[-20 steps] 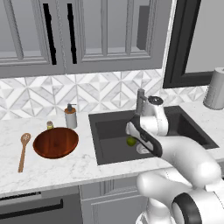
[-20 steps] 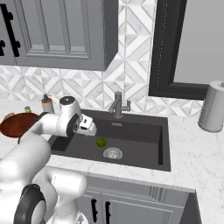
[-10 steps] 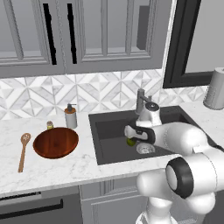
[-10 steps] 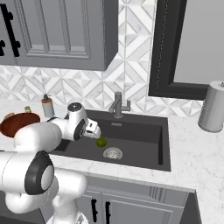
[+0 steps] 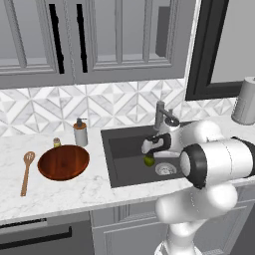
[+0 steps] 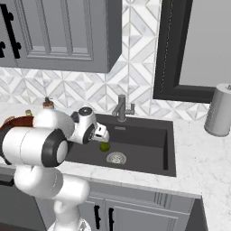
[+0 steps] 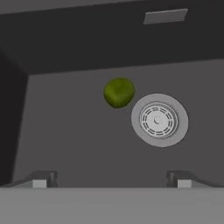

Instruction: Pick the lime from the sink and place it in the bowl. Then pick the bowl and place it in the microwave. Then close the microwave door and press the start button.

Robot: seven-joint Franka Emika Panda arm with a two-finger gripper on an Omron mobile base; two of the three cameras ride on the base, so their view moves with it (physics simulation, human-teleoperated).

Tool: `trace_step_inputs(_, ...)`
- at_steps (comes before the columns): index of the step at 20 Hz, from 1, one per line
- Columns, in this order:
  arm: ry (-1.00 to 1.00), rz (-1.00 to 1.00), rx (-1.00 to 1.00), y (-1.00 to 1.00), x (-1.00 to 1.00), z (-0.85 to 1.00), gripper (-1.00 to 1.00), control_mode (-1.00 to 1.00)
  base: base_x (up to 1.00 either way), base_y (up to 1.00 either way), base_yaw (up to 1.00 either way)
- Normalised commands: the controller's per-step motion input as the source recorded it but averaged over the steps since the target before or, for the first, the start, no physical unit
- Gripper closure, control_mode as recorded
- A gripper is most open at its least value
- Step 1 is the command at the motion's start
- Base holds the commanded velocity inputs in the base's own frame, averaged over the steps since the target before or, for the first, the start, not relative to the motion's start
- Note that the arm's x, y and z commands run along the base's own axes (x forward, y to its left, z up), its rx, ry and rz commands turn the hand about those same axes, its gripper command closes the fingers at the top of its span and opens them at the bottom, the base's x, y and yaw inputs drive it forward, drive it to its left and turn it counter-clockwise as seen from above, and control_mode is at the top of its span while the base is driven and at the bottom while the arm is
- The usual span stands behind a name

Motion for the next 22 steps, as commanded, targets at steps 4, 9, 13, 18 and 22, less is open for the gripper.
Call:
trace_step_inputs(4,0.0,0.0,0.0,0.0,0.47,-0.4,-1.0,-1.0,0.0,0.0,0.0)
trace_step_inputs(9,0.0,0.0,0.0,0.0,0.42,-0.37,-1.0,-1.0,0.0,0.0,0.0)
trace_step_inputs(13,0.0,0.0,0.0,-0.01,0.42,-0.37,-1.0,-1.0,0.0,0.0,0.0)
trace_step_inputs(18,0.0,0.0,0.0,-0.13,0.41,-0.27,-1.0,-1.0,0.0,0.0,0.0)
trace_step_inputs(22,0.0,0.0,0.0,-0.03,0.36,-0.36,-1.0,-1.0,0.0,0.0,0.0)
